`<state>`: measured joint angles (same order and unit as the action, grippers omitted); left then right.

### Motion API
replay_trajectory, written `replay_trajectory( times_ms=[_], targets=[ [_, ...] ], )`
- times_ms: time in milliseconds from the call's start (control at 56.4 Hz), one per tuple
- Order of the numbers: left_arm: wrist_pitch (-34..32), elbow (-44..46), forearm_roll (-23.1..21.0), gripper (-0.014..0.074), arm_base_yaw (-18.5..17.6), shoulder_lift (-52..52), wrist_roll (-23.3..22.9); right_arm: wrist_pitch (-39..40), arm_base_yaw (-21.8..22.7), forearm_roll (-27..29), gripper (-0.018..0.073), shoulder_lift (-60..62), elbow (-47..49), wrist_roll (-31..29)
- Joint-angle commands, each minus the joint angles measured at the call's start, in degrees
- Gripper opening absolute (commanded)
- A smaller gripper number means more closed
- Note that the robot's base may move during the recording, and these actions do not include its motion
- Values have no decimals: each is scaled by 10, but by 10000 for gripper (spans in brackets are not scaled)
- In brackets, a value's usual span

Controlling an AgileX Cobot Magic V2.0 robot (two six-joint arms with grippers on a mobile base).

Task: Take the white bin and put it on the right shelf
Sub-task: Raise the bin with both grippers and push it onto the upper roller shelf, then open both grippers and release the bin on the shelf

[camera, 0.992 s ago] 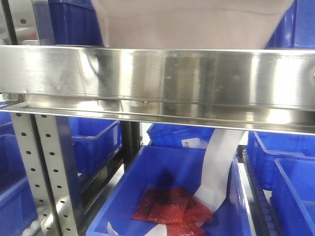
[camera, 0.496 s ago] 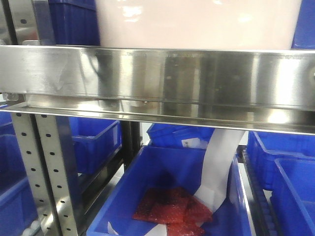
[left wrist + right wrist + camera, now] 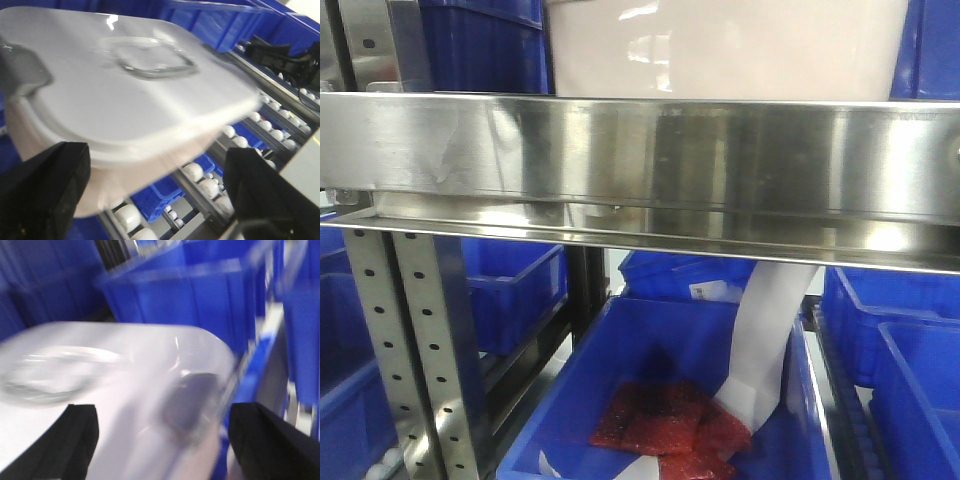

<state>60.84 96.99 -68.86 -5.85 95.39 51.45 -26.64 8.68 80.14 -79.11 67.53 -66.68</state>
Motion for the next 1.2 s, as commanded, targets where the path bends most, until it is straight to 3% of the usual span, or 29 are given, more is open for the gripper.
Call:
replay_trajectory(
  times_ms=[0,106,213,284,425,514,620,780,957,1081,1187],
  targets=[
    [25,31,-44,360,-5,-45,-6,-18,-1,17,632,57,20,-10],
    [70,42,-54,320,-5,-56,-6,-32,-1,17,610,95,20,-7],
    [116,56,-56,258,-5,-56,-6,-35,-1,17,498,132,19,7],
    [135,56,-62,167,-5,-56,-6,-40,-1,17,363,153,19,7],
    [157,56,-56,-113,-5,-57,-14,-68,-1,3,50,190,19,7],
    [137,56,-28,-117,-5,-58,-59,-84,-1,-19,68,208,18,14],
    [93,56,80,-120,-5,-69,-139,-81,-1,-96,68,228,18,69],
    [43,48,283,-120,-6,-98,-254,-89,-1,-315,68,269,17,237],
    [0,0,437,-120,-17,-147,-341,-89,-1,-529,68,326,-22,414],
    [-58,-80,549,-120,-50,-196,-395,-70,-1,-599,68,384,-100,473],
    [-135,-164,575,-120,-76,-245,-396,-38,-1,-608,68,450,-181,475]
  ],
)
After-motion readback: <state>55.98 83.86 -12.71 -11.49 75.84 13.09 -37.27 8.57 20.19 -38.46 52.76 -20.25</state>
